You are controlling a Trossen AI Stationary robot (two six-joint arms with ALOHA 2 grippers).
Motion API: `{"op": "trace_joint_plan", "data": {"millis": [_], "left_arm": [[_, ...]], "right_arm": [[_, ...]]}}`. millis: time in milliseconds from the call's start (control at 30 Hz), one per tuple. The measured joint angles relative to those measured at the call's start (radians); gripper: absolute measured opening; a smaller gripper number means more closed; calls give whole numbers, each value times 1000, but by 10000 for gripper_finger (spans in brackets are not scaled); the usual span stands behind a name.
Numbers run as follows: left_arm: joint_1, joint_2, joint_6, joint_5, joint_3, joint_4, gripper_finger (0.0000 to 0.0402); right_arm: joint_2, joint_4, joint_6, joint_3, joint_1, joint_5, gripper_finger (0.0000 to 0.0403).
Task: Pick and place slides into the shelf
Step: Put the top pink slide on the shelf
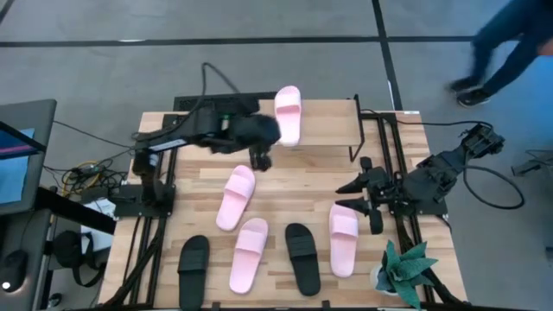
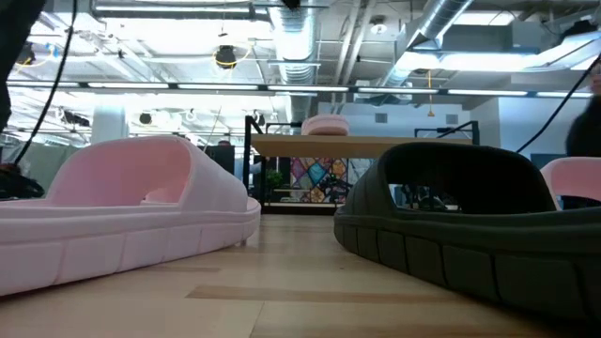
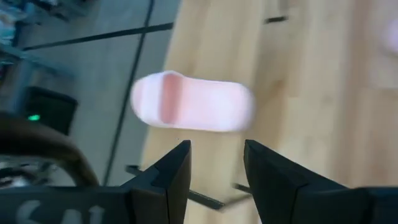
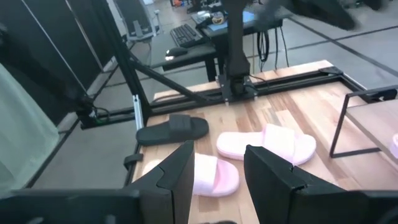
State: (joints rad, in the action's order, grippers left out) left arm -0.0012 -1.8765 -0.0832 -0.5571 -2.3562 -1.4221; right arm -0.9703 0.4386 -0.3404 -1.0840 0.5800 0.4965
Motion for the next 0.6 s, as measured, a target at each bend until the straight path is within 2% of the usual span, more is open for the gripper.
{"op": "trace_joint_plan", "data": {"millis": [300,433,600], "left_arm": [[-241,95,143,-11,3,-149,139],[-330,122,160,-72,36,-148,139],[-416,179,222,-145,110,-149,139]], "right_arm": [[-68,17,26,0,-42,1,127],[-139,8,27,1,-88,-23,127],[-224,-89,94,1,-135,-27,127]]}}
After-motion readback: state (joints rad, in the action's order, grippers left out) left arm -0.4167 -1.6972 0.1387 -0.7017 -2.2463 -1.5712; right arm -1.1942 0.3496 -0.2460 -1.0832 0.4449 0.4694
